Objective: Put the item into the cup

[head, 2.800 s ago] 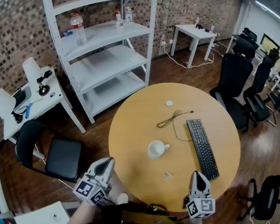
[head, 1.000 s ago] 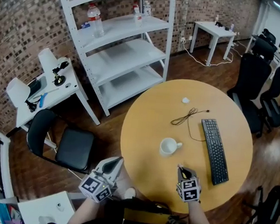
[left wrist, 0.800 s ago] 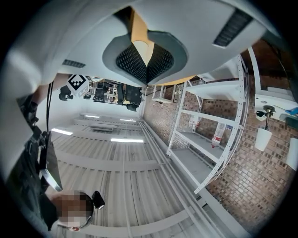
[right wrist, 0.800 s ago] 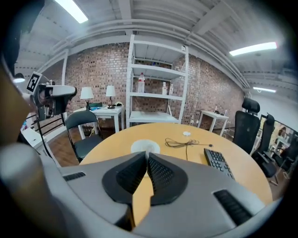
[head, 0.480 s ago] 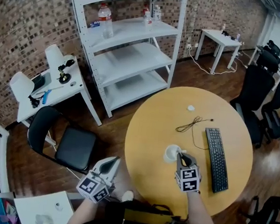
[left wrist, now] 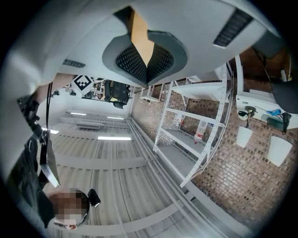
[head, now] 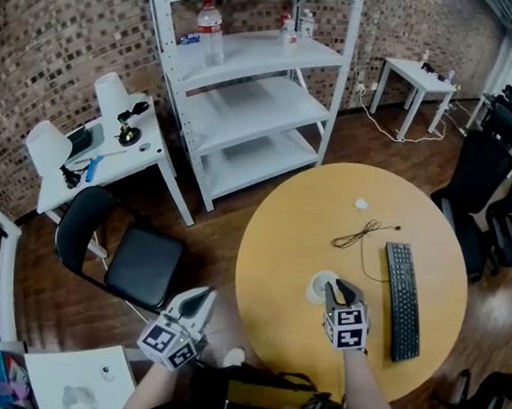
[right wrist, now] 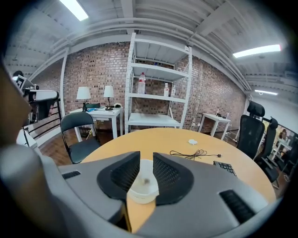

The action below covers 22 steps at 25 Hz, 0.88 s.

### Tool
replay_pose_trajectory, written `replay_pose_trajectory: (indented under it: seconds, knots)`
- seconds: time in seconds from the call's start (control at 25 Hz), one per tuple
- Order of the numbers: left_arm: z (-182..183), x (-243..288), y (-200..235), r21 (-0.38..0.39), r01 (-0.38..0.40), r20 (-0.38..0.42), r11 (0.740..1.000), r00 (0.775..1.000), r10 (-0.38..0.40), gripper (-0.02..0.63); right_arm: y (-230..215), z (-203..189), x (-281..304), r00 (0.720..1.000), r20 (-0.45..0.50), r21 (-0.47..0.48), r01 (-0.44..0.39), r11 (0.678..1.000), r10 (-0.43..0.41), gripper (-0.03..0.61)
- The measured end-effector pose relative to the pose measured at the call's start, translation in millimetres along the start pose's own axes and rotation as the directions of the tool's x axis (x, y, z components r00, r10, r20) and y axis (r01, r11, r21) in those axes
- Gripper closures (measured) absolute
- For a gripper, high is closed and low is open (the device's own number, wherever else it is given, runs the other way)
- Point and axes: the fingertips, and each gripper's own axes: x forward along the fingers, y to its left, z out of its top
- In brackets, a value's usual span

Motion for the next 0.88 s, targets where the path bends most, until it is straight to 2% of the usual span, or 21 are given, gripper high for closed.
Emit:
replay_pose_trajectory:
  seconds: [0.08,0.28,0.48,0.64,0.72,0.88]
  knots:
    - [-0.1,1.7,1.4,-0.006,-0.002,0.000,1.000,1.000,0.002,0.609,-1.3,0.7,-0.9,1.000,0.002,0.011,0.000,1.000,0.000,0.465]
    - [4.1,10.2,-0.5,-0.019,0.026,0.003,0.999,1.000,-0.026,0.609,-13.1,12.3,-22.1,0.997,0.056,0.046,0.042,0.998,-0.045,0.463]
    - [17.4,23.5,-13.6,0.017,0.075,0.018,0.997,0.997,-0.076,0.609,-40.3,31.4,-74.0,0.975,0.184,0.174,0.096,0.980,-0.128,0.463]
    - [25.0,33.4,-24.9,0.042,0.114,0.029,0.993,0.993,-0.115,0.609,-64.5,29.5,-125.0,0.937,0.286,0.272,0.121,0.955,-0.201,0.465]
    - [25.2,38.3,-32.1,0.044,0.139,0.031,0.989,0.990,-0.140,0.609,-75.7,20.4,-151.6,0.913,0.323,0.320,0.143,0.937,-0.250,0.495]
    - [20.2,48.9,-52.9,0.031,0.198,0.029,0.980,0.980,-0.199,0.609,-92.6,-2.0,-205.2,0.847,0.389,0.427,0.182,0.886,-0.362,0.500]
